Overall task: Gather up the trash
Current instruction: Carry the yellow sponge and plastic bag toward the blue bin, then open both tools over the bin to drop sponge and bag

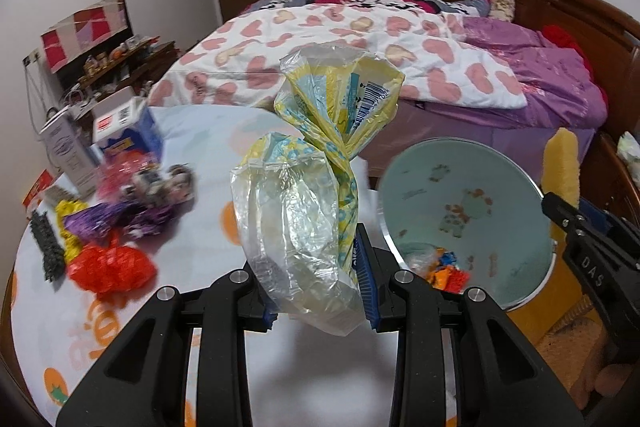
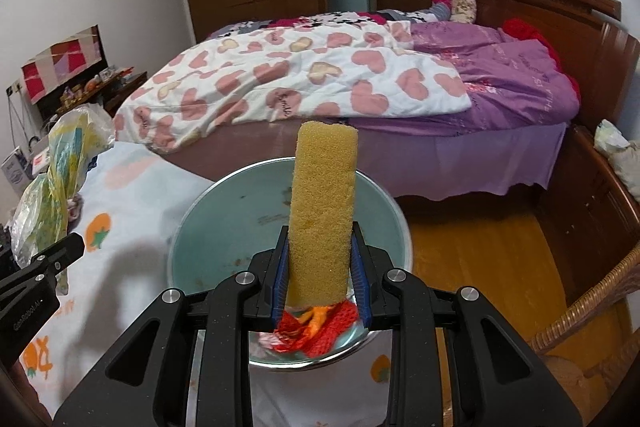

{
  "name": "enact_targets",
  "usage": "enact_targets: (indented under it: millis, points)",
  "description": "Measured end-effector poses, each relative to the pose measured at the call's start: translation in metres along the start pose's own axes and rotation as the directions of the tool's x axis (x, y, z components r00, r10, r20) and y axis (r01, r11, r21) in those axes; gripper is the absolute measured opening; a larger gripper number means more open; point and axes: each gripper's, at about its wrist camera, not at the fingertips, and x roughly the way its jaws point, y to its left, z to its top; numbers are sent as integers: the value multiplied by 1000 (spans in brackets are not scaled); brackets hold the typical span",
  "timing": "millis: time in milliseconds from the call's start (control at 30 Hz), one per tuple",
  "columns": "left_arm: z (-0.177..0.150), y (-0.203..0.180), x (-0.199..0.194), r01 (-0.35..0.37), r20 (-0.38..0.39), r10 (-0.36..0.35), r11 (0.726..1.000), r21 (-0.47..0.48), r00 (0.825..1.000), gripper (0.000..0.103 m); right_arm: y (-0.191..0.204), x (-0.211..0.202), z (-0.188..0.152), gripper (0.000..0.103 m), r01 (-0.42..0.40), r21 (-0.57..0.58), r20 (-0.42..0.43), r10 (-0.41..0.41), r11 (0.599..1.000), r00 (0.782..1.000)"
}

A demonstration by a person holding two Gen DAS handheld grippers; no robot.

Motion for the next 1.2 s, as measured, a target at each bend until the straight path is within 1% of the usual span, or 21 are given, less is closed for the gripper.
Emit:
enact_targets:
  millis: [133,367,633,800,833,900,967,1033,1100,1200]
  points:
    - [6,-19,14,31,-22,-30,999,13,999,32,-12,10,0,28,20,10,-20,-20,1000,1000]
    - [12,-43,34,66,-48,-64,997,39,997,32,-20,26,1,28,33,8,-49,-33,999,998]
    - [14,-55,56,84,-80,-80,996,44,994,32,-25,46,1,28,42,-12,-86,-43,999,995]
    - [14,-58,67,93,-102,-89,995,39,991,33,-24,53,2,29,30,-20,-106,-32,999,994]
    - [13,-59,68,96,-106,-91,995,40,990,33,-24,53,2,29,30,-21,-105,-32,999,994]
    - [14,-60,71,100,-112,-94,994,43,989,33,-24,52,3,34,32,-20,-101,-33,999,994]
    - [13,-61,72,100,-116,-94,994,43,989,39,-26,51,5,36,32,-11,-95,-33,999,995]
    - [12,-61,71,100,-116,-95,994,39,989,54,-27,47,6,38,37,-3,-86,-37,999,996]
    - [12,-61,68,101,-105,-96,994,42,990,61,-28,43,7,42,40,3,-72,-40,999,997]
    - [14,-60,61,97,-89,-92,994,45,992,68,-31,34,10,45,52,15,-46,-51,999,998]
